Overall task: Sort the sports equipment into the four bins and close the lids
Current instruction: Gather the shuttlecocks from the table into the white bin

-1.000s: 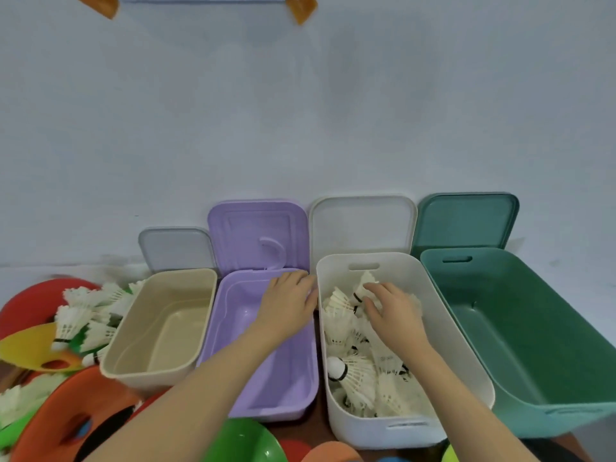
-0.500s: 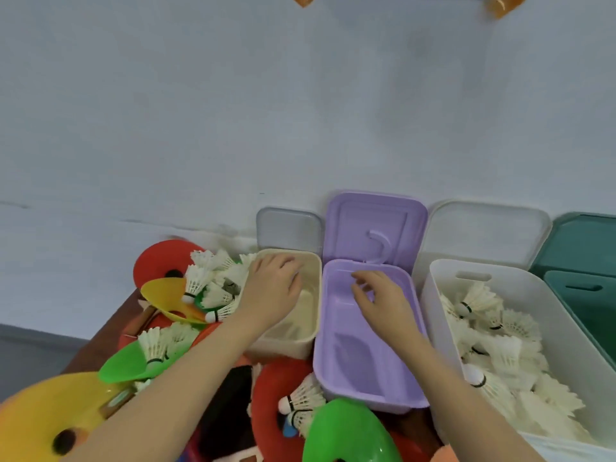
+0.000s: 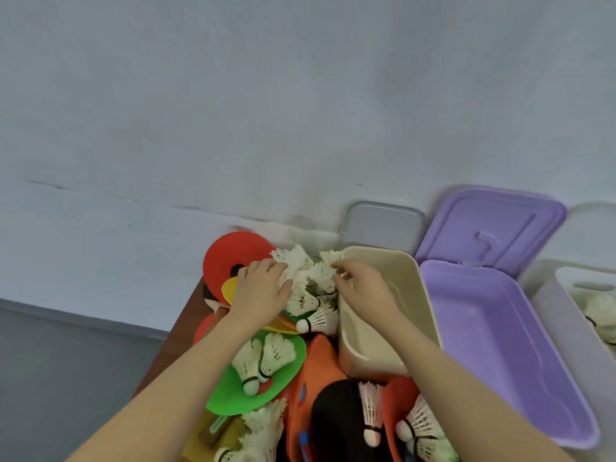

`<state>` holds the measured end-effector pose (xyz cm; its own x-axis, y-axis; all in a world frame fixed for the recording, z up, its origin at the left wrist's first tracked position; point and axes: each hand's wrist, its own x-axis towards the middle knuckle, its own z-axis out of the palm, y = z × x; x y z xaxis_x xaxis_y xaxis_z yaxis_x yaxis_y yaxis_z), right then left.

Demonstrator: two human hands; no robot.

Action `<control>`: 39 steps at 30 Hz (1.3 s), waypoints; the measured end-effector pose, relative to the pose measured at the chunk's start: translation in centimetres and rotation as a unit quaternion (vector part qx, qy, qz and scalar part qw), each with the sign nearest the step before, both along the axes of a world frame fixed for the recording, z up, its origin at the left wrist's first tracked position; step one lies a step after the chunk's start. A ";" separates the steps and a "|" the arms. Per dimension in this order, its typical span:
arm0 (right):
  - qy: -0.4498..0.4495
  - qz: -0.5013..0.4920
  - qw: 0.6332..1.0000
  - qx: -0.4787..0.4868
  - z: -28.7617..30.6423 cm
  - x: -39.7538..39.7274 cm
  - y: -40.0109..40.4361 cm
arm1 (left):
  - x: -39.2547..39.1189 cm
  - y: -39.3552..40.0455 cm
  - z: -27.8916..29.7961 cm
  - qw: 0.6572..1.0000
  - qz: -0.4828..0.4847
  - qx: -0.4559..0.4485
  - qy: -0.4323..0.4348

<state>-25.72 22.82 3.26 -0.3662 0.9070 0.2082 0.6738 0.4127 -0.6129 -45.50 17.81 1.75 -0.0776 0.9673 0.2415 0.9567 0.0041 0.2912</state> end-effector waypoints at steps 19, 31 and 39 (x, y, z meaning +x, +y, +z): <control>-0.025 -0.041 0.995 0.082 -2.4 -6.1 1.9 | -1.8 1.9 -4.7 0.984 -0.043 -0.049 -0.167; 0.133 -0.074 0.972 0.181 1.5 2.1 -3.3 | 3.1 -1.4 1.7 0.984 -0.116 0.066 -0.122; 0.174 -0.142 0.953 0.203 3.7 13.6 -6.6 | 13.8 -2.7 4.3 0.978 -0.153 0.078 -0.120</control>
<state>-12.07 16.26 6.95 0.0383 0.7777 0.6274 0.5791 0.4944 -0.6482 -31.73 15.15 6.07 0.1368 0.9069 0.3985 0.8102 -0.3339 0.4817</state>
